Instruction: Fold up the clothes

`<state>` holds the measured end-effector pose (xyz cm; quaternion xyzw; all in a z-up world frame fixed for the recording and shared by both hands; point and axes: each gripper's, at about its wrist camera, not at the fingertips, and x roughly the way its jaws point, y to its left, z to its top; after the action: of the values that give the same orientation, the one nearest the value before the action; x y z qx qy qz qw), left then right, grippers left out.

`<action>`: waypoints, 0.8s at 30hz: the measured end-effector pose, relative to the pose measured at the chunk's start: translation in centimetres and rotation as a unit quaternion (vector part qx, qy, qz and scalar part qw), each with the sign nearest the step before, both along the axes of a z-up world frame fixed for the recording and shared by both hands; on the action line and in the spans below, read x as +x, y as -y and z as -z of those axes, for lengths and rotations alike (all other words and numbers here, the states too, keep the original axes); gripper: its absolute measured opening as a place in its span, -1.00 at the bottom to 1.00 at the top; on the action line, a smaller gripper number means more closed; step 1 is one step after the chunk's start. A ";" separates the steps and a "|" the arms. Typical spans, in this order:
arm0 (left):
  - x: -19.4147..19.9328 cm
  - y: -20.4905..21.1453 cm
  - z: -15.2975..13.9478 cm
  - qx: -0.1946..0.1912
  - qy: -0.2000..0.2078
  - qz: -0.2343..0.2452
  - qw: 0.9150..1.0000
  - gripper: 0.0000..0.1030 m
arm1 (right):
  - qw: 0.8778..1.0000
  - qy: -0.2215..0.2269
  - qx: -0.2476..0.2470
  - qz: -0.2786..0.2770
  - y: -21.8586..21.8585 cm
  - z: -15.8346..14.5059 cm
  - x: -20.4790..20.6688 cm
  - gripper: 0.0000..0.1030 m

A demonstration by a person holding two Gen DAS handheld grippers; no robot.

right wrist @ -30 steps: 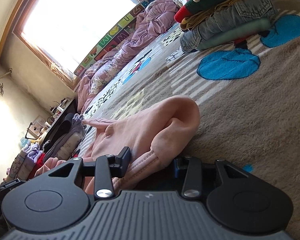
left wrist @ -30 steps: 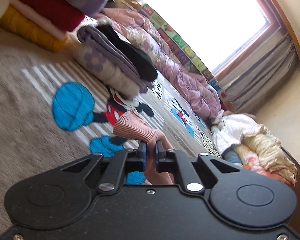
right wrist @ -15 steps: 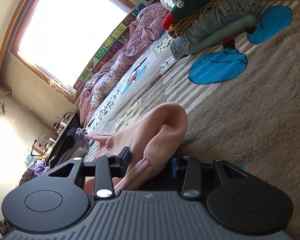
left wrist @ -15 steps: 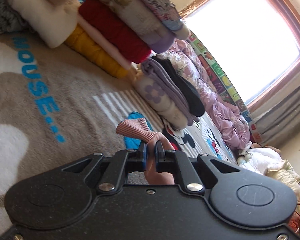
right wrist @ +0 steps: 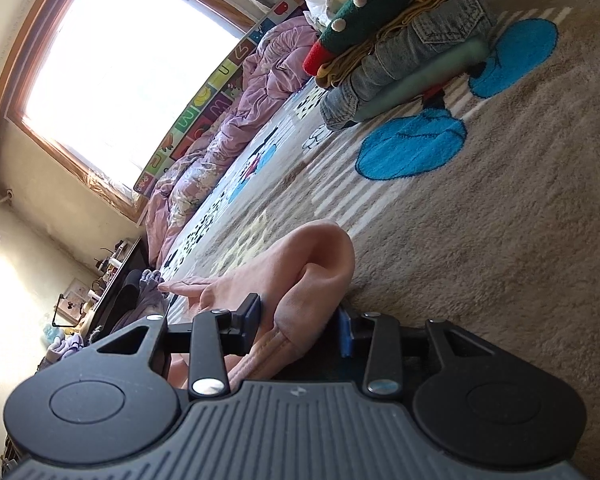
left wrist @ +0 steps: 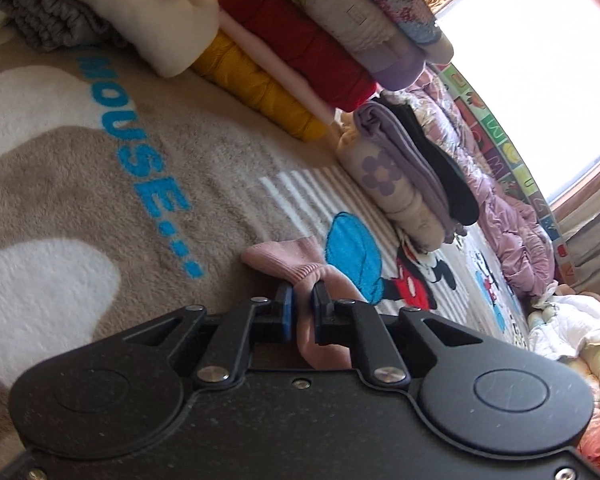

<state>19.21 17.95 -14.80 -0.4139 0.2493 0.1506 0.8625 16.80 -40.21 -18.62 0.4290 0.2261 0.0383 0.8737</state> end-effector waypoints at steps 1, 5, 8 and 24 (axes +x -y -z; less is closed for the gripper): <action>0.0 -0.1 0.1 -0.002 -0.007 -0.005 1.000 -0.39 | 1.000 -0.001 0.000 0.001 0.1 0.0 0.0 -0.22; -0.8 -0.3 -0.5 0.005 -0.004 -0.030 1.000 0.18 | 1.000 -0.004 0.001 0.002 0.4 -0.1 -0.2 -0.16; -1.6 -0.1 -1.4 0.007 0.005 -0.036 0.999 0.21 | 1.000 -0.005 0.004 0.001 0.5 -0.2 -0.5 -0.06; -3.7 9.8 -2.8 -0.027 0.011 0.141 0.990 0.34 | 0.998 0.000 0.010 -0.069 -3.0 -1.2 -2.9 0.21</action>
<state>15.47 8.15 -11.99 -0.3996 0.2995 0.0161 0.8662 13.92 -37.21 -17.39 0.4213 0.2547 0.1014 0.8645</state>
